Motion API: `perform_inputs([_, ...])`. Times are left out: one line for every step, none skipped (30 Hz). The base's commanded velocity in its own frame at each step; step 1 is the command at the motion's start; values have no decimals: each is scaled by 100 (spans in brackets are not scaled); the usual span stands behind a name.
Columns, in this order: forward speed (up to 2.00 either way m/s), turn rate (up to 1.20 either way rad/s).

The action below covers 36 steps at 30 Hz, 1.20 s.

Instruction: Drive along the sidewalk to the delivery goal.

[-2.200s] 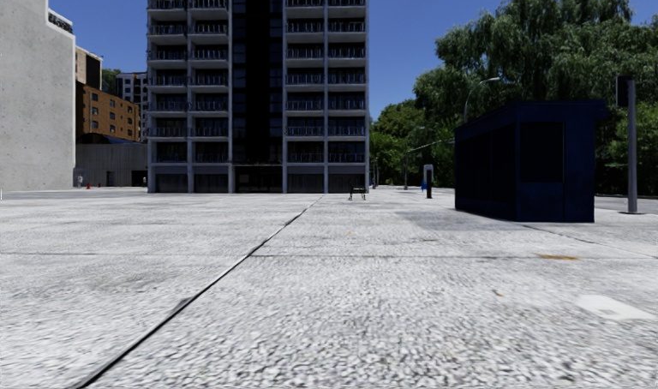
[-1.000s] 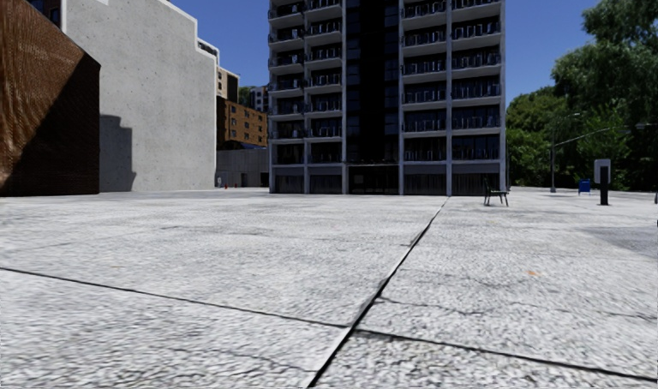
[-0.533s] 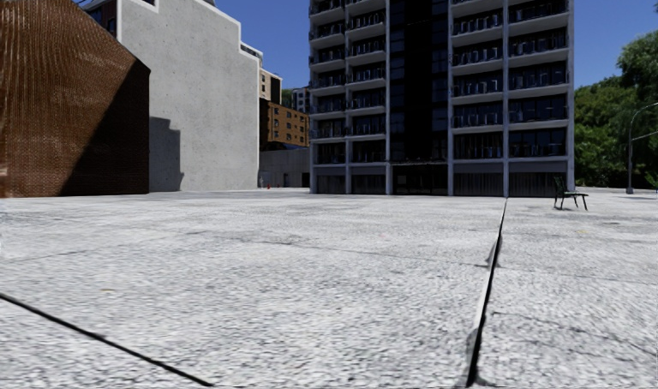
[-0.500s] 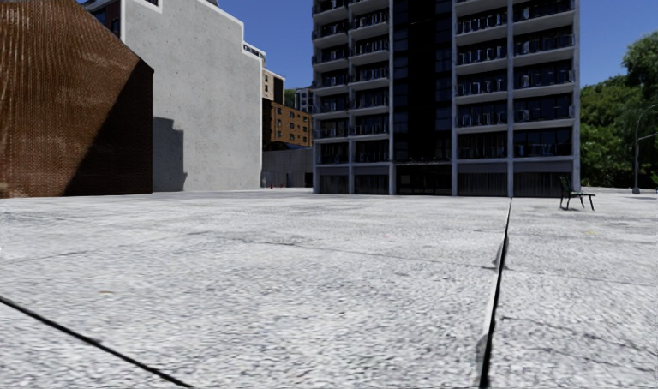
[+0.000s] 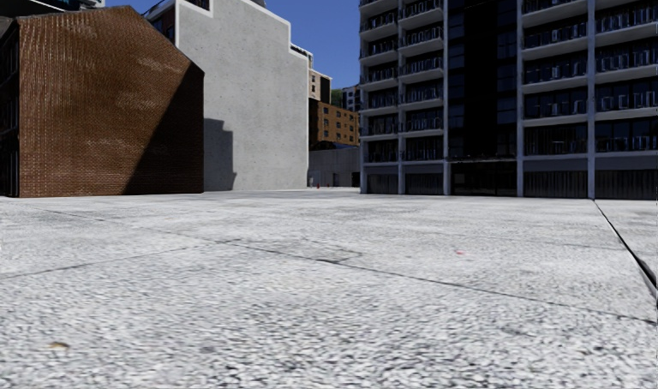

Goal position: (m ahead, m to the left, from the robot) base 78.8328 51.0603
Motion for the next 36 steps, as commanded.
perform_inputs([200, 0])
perform_inputs([200, 0])
perform_inputs([200, 0])
perform_inputs([200, 0])
perform_inputs([200, 0])
perform_inputs([200, 0])
perform_inputs([200, 0])
perform_inputs([200, 0])
perform_inputs([200, 0])
perform_inputs([200, 0])
perform_inputs([200, 0])
perform_inputs([200, 0])
perform_inputs([200, 0])
perform_inputs([200, 0])
perform_inputs([200, 0])
perform_inputs([200, 0])
perform_inputs([200, 0])
perform_inputs([200, 0])
perform_inputs([200, 0])
perform_inputs([200, 0])
perform_inputs([200, 0])
perform_inputs([200, 0])
perform_inputs([200, 0])
perform_inputs([200, 0])
perform_inputs([200, 0])
perform_inputs([200, 0])
perform_inputs([200, 0])
perform_inputs([200, 0])
perform_inputs([200, 0])
perform_inputs([200, 0])
perform_inputs([200, 0])
perform_inputs([200, 0])
perform_inputs([200, 0])
perform_inputs([200, 0])
perform_inputs([200, 0])
perform_inputs([200, 0])
